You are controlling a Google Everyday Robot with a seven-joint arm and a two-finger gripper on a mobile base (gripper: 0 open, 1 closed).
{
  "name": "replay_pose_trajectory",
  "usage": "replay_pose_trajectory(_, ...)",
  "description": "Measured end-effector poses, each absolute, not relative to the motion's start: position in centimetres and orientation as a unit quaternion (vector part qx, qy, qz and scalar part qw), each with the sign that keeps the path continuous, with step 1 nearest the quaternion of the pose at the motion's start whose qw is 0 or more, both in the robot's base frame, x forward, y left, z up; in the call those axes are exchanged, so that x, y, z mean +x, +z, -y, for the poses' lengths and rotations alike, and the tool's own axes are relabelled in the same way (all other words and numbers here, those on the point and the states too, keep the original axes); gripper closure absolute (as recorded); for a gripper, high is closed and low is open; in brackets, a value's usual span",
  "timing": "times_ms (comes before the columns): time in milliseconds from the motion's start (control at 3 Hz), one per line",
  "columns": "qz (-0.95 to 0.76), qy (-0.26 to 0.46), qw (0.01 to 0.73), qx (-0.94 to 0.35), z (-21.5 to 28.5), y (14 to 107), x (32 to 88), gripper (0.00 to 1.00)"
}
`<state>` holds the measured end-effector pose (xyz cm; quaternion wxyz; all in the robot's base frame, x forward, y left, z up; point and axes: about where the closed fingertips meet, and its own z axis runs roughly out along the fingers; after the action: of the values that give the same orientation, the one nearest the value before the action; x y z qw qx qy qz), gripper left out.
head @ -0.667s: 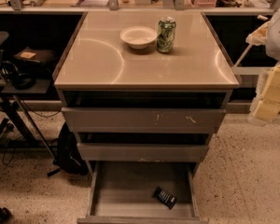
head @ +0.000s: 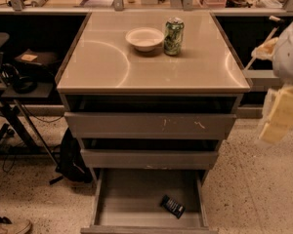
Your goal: Pick rxbar blueberry from bottom drawer and place on counter
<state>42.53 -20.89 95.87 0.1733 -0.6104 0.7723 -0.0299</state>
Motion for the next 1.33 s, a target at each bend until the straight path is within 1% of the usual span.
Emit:
replay_pose_trajectory(333,-0.746,-0.011,0.223,-0.628,18.4,93.2,38.9,0.0)
replay_pose_trajectory(667,-0.731,0.032,0.27,-0.625,15.0,88.3,36.2,0.0)
replay_pose_trajectory(1000,-0.729,0.086,0.288,-0.615,9.4,81.4,34.8,0.0)
replay_pose_trajectory(1333,-0.745,0.165,0.247,-0.598,4.4,70.5,33.3,0.0)
